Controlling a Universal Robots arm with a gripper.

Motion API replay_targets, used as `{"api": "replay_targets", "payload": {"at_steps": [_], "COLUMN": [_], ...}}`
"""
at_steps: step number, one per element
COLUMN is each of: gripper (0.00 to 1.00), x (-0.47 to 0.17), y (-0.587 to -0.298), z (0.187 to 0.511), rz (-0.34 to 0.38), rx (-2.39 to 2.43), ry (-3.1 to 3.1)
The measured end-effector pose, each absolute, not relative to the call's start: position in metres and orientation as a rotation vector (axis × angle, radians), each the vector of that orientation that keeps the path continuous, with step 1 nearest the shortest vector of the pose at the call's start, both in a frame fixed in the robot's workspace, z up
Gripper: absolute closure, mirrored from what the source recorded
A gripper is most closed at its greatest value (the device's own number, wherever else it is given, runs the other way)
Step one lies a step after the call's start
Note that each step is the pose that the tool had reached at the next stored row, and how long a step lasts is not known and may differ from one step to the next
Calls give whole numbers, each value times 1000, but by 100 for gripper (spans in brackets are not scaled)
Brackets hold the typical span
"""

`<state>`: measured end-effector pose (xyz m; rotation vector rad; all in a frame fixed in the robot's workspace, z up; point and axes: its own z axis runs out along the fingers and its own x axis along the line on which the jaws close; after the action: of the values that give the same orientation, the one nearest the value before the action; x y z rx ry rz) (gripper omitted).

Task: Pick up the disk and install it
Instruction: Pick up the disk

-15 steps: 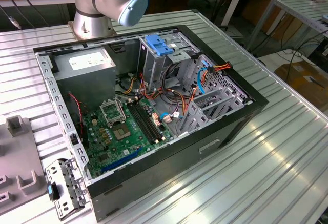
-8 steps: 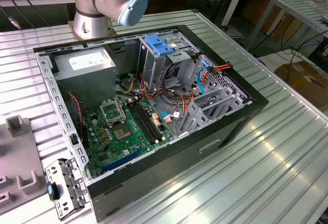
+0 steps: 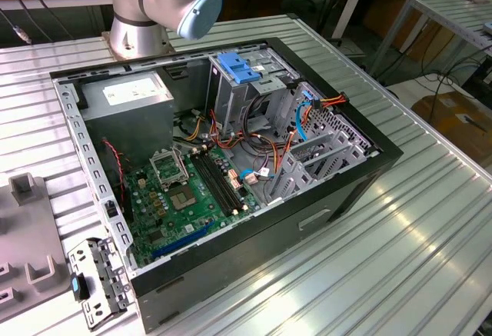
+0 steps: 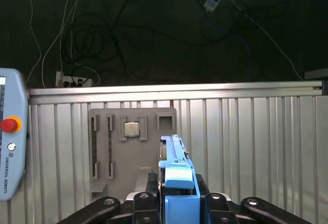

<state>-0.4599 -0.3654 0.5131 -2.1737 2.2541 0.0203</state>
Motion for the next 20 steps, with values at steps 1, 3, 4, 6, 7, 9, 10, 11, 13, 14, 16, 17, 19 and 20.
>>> {"api": "replay_targets", "payload": {"at_steps": [1,3,4,6,7,9,10,11,13,14,16,17,19,20], "gripper": [63,63,63,63,63,63,63,63,63,63,63,63,63,63], "x": [-459,-457,-457,-455,-454,-454,-453,-453,-452,-451,-450,-450,-449,-448], "y": [-365,-365,-365,-365,-365,-365,-365,-365,-366,-366,-366,-366,-366,-366], "z": [513,513,513,513,513,513,513,513,513,513,513,513,513,513], "rz": [20,20,20,20,20,20,20,20,20,20,20,20,20,20], "rx": [-2174,-2174,-2174,-2174,-2174,-2174,-2174,-2174,-2174,-2174,-2174,-2174,-2174,-2174], "ry": [2254,2254,2254,2254,2254,2254,2254,2254,2254,2254,2254,2254,2254,2254]}}
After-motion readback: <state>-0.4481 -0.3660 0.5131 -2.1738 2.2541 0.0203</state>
